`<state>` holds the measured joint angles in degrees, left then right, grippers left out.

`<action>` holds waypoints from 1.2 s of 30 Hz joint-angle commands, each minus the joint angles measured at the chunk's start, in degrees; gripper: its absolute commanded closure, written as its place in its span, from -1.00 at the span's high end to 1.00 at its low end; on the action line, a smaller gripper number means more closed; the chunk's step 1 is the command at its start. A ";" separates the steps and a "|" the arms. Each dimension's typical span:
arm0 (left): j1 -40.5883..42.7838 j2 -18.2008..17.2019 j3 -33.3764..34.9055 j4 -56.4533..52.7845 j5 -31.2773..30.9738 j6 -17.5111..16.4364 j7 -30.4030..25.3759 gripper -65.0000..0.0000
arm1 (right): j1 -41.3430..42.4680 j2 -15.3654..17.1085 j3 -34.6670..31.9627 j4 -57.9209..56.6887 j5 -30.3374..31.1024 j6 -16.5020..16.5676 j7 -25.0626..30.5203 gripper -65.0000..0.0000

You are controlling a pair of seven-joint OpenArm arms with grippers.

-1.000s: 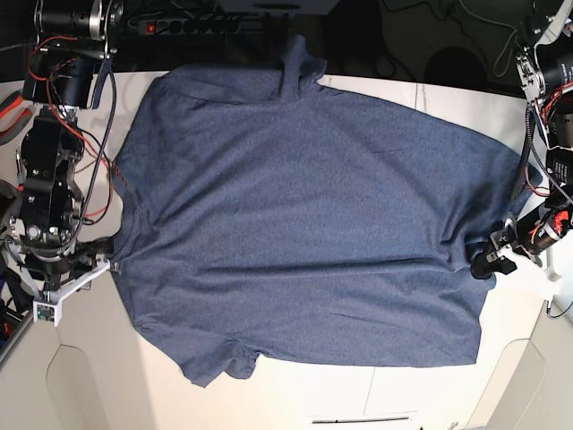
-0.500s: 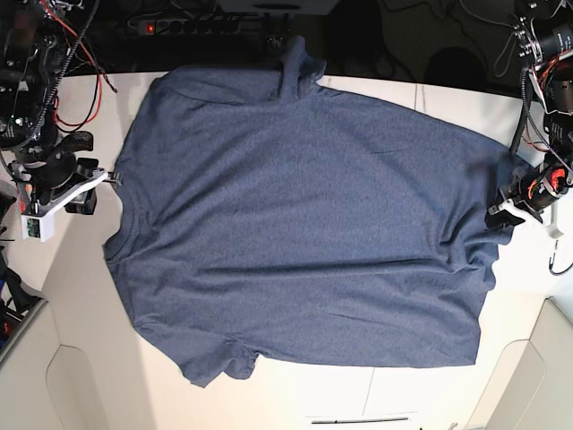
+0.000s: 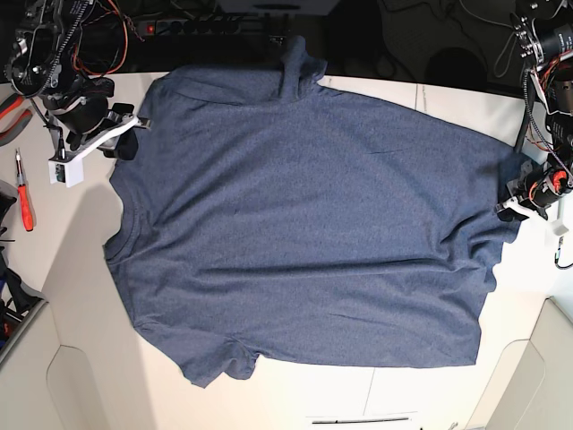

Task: Layout the t-shirt on the table in an organized manner, then fold the t-shirt properly
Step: 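Slide both grippers toward the collar corners of the shirt, then grasp the shoulder corners of the shirt with both grippers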

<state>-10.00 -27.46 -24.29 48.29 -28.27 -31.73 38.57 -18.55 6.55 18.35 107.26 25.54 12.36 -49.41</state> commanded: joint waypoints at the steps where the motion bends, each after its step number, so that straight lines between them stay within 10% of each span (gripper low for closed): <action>1: 0.04 -0.98 -0.11 0.52 -0.22 -0.22 1.07 -0.79 | -0.42 -0.07 0.39 1.03 0.68 0.09 0.70 -0.68; 5: 1.49 -0.94 -2.58 0.52 -10.91 -8.27 -0.63 -0.79 | -2.08 -0.39 0.39 1.03 1.57 1.86 0.52 -0.68; 10: 2.73 -0.66 -11.37 0.55 -22.23 -8.27 2.43 -0.66 | -3.26 -0.39 0.98 1.01 1.22 2.05 2.12 -0.68; 15: 3.78 -1.66 -19.21 1.05 -24.74 -8.27 3.32 -0.30 | -3.23 -0.39 3.39 0.94 0.48 4.87 4.63 -0.61; 21: 6.49 -3.87 -21.57 3.26 -25.59 -8.27 3.76 -0.30 | -3.23 -0.59 3.63 -2.80 1.90 5.44 5.44 -0.22; 36: 8.13 -3.85 -21.57 5.55 -25.53 -8.27 4.55 -0.30 | -2.91 -1.03 3.61 -18.12 6.34 6.29 7.10 -0.21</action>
<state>-1.43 -29.69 -45.71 52.77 -52.56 -39.11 43.72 -21.12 5.26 21.91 89.17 32.64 19.09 -39.99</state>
